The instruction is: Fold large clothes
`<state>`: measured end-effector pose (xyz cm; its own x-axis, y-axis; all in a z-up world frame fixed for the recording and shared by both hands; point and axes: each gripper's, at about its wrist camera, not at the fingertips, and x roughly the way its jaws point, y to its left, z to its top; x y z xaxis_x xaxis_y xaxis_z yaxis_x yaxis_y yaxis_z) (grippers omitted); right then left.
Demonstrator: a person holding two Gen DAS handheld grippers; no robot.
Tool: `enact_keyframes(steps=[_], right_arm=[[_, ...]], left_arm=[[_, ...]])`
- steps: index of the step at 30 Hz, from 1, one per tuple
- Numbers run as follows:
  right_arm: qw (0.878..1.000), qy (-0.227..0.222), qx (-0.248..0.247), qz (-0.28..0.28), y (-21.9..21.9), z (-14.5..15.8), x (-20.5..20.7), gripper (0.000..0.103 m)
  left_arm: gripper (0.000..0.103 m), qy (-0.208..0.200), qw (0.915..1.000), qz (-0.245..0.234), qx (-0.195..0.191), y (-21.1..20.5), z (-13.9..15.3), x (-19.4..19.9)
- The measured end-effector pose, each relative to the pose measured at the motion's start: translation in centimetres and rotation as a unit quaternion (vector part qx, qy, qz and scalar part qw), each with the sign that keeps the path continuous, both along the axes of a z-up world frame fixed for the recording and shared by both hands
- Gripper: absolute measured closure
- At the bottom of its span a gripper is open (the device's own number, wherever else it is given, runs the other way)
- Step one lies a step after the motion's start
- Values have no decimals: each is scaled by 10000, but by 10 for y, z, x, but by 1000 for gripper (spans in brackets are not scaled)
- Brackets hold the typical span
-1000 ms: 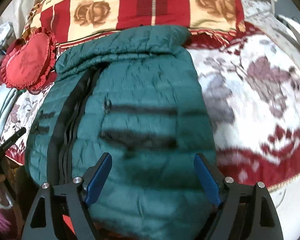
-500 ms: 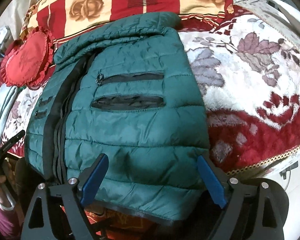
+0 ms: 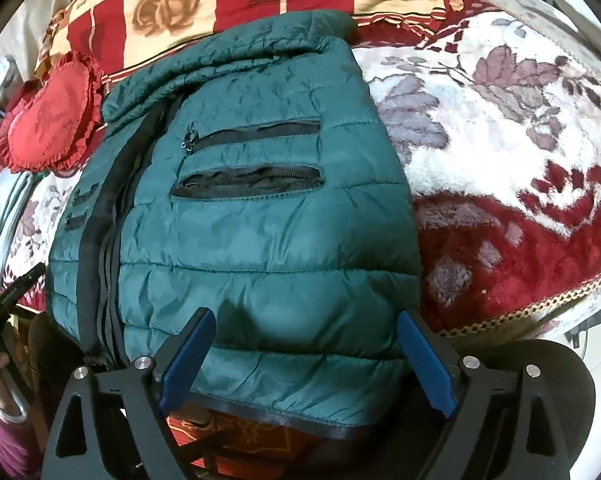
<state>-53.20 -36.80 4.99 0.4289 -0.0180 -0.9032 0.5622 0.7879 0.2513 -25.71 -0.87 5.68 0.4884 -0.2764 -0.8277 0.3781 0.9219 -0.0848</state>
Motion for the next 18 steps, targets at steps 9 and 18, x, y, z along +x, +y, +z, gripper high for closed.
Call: enact_keyframes(steps=[9, 18], right_arm=[[9999, 19, 107, 18, -2, -10, 6, 9], [9985, -386, 388, 98, -4, -1, 3, 8]], left_arm=[[42, 298, 9994, -157, -110, -5, -10, 7], [42, 964, 9922, -2, -790, 13, -14, 24]])
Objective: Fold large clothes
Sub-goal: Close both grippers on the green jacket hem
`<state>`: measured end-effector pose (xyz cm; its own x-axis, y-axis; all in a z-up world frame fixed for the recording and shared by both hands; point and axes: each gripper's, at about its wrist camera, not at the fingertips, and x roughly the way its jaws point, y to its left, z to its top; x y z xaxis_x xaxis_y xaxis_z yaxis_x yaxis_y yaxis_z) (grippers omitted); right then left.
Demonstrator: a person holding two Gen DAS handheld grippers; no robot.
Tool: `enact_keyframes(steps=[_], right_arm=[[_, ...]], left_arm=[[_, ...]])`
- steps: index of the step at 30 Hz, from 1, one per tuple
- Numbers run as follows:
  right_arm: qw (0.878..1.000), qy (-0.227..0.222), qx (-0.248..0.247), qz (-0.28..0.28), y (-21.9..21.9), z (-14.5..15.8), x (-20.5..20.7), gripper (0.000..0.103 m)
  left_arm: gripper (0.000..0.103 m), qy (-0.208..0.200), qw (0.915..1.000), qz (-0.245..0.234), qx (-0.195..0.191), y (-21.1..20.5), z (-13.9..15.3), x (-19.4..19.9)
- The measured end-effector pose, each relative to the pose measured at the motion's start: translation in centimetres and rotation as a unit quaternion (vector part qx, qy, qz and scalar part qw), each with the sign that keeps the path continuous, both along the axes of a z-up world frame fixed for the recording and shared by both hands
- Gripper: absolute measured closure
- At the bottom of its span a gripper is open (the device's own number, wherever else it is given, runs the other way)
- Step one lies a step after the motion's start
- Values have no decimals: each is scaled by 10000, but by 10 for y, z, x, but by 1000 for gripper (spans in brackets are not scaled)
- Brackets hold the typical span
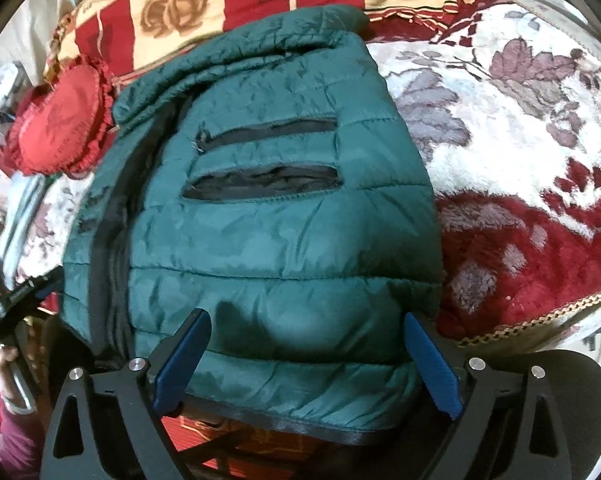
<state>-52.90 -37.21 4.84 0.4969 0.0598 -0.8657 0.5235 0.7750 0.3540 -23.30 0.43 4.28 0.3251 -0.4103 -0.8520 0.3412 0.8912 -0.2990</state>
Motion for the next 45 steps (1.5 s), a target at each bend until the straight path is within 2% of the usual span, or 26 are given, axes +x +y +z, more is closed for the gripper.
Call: enact_keyframes(steps=[3, 9, 11, 13, 15, 16, 18, 20, 22, 23, 25, 27, 30, 34, 37, 41, 45], right_arm=[[9998, -104, 191, -14, -3, -1, -2, 8], [9992, -136, 365, 113, -5, -2, -2, 9], [9987, -213, 415, 213, -5, 1, -3, 19], [9976, -310, 547, 293, -5, 4, -4, 36], [9953, -349, 783, 449, -5, 4, -1, 48], [9954, -281, 775, 495, -4, 3, 2, 48], [9974, -89, 519, 482, -2, 3, 5, 49], [9986, -116, 424, 307, -5, 11, 3, 48], [9993, -162, 311, 132, -12, 17, 0, 40], [9999, -38, 153, 21, -16, 18, -1, 36], [9998, 158, -2, -89, -25, 16, -4, 34], [9994, 270, 90, -177, -32, 9, -9, 34], [9975, 349, 567, -255, -41, -9, -17, 34], [9943, 193, 1026, -233, -44, -24, -23, 34], [9937, 51, 1111, -166, -36, -19, -24, 34], [9934, -334, 1071, 242, -23, -3, -24, 34], [9940, -175, 1011, 379, -16, -18, -15, 33]], left_arm=[[42, 42, 10000, 1, -59, -1, 0, 3], [42, 348, 9980, -517, 97, -15, -9, -4], [42, 340, 9978, -560, 113, -14, -12, -7], [42, 324, 9977, -586, 80, -13, -13, -8], [42, 320, 9978, -584, 52, -12, -14, -8], [42, 317, 9978, -575, 57, -12, -15, -8], [42, 286, 9979, -574, 86, -12, -15, -10], [42, 267, 9979, -583, 97, -11, -15, -11], [42, 283, 9979, -575, 77, -11, -16, -11], [42, 293, 9979, -571, 67, -11, -16, -11], [41, 322, 9979, -566, 64, -10, -17, -10], [40, 334, 9978, -567, 48, -10, -17, -10], [33, 328, 9977, -595, -3, -12, -18, -11], [25, 267, 9975, -646, 62, -18, -19, -14], [23, 279, 9969, -718, 148, -23, -19, -15], [23, 355, 9963, -777, 85, -21, -21, -14], [22, 355, 9967, -723, 60, -22, -22, -15]])
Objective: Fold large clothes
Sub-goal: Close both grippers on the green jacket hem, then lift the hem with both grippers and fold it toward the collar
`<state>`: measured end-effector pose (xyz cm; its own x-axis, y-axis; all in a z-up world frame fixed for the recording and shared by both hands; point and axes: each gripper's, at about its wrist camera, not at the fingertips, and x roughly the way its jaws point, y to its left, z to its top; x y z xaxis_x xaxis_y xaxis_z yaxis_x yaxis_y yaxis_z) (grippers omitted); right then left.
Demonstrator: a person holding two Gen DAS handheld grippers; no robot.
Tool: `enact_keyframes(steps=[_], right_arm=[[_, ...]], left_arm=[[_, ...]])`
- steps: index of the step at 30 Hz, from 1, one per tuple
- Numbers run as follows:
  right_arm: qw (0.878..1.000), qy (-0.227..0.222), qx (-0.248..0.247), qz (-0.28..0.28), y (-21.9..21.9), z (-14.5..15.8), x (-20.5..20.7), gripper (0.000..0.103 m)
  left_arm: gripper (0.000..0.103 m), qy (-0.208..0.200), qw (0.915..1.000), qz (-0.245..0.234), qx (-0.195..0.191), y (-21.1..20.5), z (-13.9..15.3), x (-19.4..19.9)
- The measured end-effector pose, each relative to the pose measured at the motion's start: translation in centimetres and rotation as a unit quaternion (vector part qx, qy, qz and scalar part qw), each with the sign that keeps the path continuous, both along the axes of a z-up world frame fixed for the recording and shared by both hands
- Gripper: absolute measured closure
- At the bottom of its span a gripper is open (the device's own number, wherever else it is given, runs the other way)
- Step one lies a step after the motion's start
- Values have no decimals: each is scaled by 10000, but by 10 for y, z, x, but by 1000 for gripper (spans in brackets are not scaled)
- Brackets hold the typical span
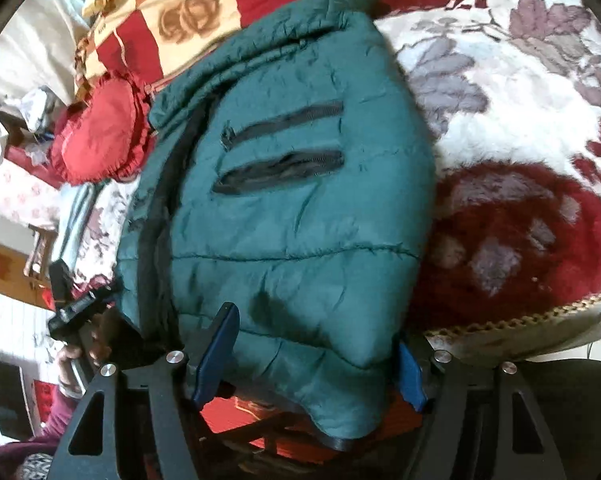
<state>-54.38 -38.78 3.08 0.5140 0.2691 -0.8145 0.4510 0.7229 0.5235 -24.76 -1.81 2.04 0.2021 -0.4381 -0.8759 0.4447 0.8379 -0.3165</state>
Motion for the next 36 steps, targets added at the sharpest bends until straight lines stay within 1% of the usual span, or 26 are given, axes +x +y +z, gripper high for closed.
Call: enact_keyframes(steps=[3, 4, 5, 6, 7, 8, 9, 10, 11, 12, 13, 14, 15, 16, 17, 18, 21, 24, 28, 34, 36], right_arm=[[10000, 51, -60, 4, 2, -7, 5, 33], [9999, 61, -98, 18, 3, -6, 7, 38], [9998, 68, -206, 47, 4, -3, 7, 44], [9994, 76, -328, 49, 6, 0, 9, 64], [9989, 49, -459, 33, 6, 5, 6, 76], [9988, -24, -492, 26, 6, 9, 4, 79], [9986, -85, -525, 39, 6, 13, 2, 82], [9983, -124, -557, 66, 7, 16, 1, 83], [9980, -166, -599, 92, 8, 20, 1, 84], [9979, -198, -610, 91, 8, 22, 3, 84], [9980, -257, -580, 78, 8, 25, 3, 85], [9980, -303, -556, 62, 7, 27, 3, 85], [9979, -346, -543, 51, 7, 29, 3, 86], [9978, -409, -525, 33, 6, 32, 3, 87], [9977, -477, -488, 14, 5, 35, 2, 87], [9976, -527, -458, 0, 4, 37, 2, 88], [9965, -762, -342, -37, 2, 48, 3, 88], [9953, -924, -296, -48, 2, 59, 5, 89], [9929, -1158, -271, -64, -1, 74, 7, 89], [9889, -1456, -246, -178, -11, 92, 13, 90], [9878, -1514, -298, -191, -14, 98, 17, 90]], left_arm=[[22, -90, 9999, -92, 37, -2, -1, -3], [22, -116, 9999, -102, 27, -1, -1, -3], [22, -110, 9999, -101, 18, -1, -1, -2], [23, -99, 9999, -92, 16, -1, -1, -2], [23, -95, 9999, -73, 27, -1, -1, -2], [24, -100, 9999, -57, 33, -1, 0, -2], [28, -122, 9999, -54, 32, -1, 0, -3], [32, -139, 9999, -68, 21, -1, 1, -4], [38, -139, 9999, -99, 3, -2, 2, -5], [42, -165, 9998, -112, 17, -3, 3, -7], [47, -201, 9997, -119, 39, -4, 4, -8], [50, -220, 9997, -130, 47, -5, 5, -9], [55, -235, 9996, -130, 54, -5, 6, -9], [64, -269, 9995, -120, 68, -4, 8, -10], [68, -303, 9995, -109, 74, -4, 9, -10], [75, -342, 9993, -96, 89, -3, 11, -11], [85, -412, 9990, -125, 105, -1, 19, -13], [88, -424, 9989, -189, 4, 0, 29, -14], [91, -457, 9983, -239, -284, 5, 48, -13], [93, -463, 9974, -216, -503, -1, 62, -5], [93, -480, 9968, -194, -612, -1, 70, 0]])
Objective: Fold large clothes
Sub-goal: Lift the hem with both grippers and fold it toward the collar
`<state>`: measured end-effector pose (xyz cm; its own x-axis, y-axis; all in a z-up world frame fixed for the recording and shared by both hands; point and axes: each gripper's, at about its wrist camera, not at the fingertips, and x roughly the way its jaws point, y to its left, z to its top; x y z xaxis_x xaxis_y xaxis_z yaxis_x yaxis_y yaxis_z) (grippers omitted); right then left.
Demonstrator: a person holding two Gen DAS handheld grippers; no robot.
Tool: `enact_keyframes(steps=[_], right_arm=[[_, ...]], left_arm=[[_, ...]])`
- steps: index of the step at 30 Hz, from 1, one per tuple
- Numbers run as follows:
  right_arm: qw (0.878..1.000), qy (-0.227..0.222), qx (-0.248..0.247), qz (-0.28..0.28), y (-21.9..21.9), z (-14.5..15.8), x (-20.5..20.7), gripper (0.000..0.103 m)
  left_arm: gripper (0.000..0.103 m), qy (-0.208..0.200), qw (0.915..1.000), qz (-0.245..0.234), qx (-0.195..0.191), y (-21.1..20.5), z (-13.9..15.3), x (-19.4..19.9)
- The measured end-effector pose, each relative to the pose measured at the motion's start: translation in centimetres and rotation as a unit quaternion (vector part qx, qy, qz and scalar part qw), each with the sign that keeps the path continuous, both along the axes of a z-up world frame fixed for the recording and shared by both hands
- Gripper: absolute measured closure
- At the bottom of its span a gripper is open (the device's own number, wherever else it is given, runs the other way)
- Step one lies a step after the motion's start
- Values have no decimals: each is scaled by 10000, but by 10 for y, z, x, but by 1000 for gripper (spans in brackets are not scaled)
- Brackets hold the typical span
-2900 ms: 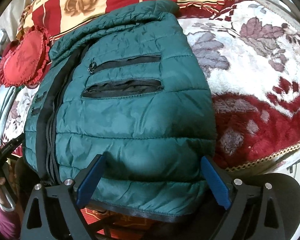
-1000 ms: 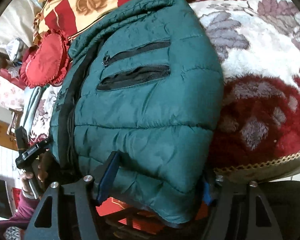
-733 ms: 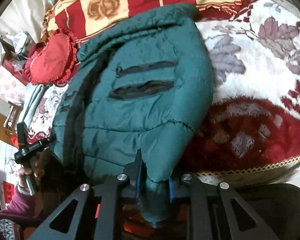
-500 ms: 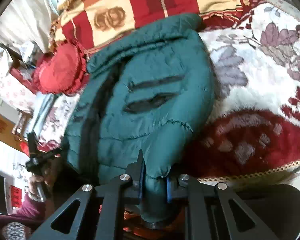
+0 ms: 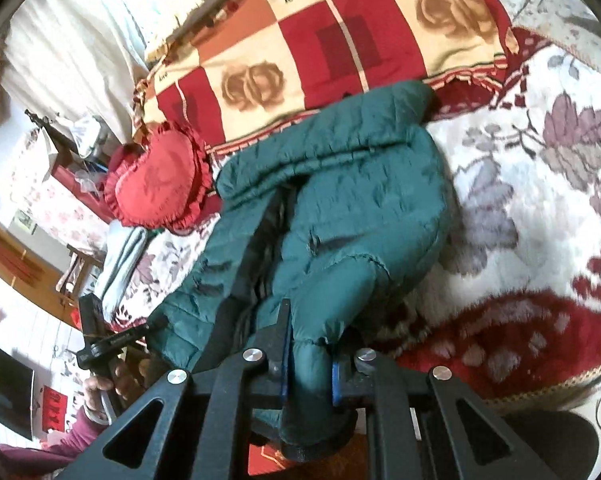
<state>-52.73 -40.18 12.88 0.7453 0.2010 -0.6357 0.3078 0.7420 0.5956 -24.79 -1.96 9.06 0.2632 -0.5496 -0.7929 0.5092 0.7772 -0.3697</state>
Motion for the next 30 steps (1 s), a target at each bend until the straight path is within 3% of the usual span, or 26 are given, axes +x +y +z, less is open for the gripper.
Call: enact_keyframes(steps=[8, 17, 30], right_arm=[[9990, -336, -95, -276, -22, 28, 24, 90], [9966, -452, -225, -645, -63, 54, 67, 90], [9930, -147, -272, -1138, -115, 50, 139, 91]], left_arm=[[93, -186, 9980, 245, -543, -2, 46, 29], [93, -523, 9940, 465, -836, -29, 91, 71], [93, -503, 9915, 933, -756, -87, 94, 150]])
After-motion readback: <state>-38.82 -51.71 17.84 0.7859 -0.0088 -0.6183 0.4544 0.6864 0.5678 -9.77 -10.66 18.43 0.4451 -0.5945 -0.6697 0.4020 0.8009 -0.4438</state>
